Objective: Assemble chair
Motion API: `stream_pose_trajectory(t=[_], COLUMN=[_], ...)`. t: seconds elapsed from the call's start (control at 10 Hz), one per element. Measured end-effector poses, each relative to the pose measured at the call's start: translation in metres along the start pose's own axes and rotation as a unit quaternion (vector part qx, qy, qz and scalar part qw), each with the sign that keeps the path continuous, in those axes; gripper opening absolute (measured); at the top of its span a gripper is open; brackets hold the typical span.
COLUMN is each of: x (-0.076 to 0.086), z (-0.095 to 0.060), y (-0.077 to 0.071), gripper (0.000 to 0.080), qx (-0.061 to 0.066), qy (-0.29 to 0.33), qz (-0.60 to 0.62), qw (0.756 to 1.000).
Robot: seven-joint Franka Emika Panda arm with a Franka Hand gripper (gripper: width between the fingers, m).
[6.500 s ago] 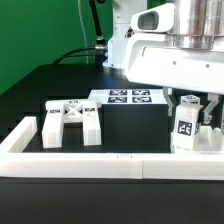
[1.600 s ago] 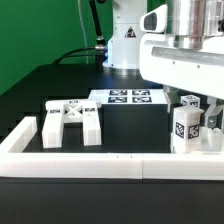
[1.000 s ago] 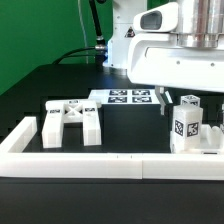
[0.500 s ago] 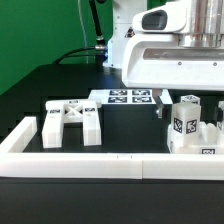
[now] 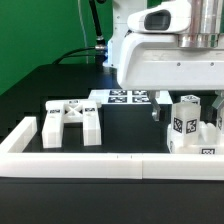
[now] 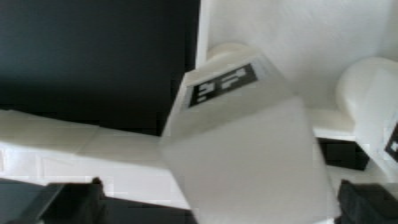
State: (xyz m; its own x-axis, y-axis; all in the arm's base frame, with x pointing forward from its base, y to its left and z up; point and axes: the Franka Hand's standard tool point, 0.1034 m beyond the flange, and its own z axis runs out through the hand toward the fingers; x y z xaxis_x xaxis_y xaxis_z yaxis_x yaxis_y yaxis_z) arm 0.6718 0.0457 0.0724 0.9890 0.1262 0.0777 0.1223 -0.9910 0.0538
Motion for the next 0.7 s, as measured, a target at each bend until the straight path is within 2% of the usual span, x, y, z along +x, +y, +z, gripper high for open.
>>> stream_pose_trajectory(t=[0.4, 0.7], x=[0.0003, -0.0005], z=[-0.0023, -0.0015], y=[-0.0033, -0.0006], gripper=[0.0649, 0.0649], qx=[0.000, -0.001], qy=[0.001, 0.000], qz=[-0.006, -0.004], qw=[1.000, 1.000])
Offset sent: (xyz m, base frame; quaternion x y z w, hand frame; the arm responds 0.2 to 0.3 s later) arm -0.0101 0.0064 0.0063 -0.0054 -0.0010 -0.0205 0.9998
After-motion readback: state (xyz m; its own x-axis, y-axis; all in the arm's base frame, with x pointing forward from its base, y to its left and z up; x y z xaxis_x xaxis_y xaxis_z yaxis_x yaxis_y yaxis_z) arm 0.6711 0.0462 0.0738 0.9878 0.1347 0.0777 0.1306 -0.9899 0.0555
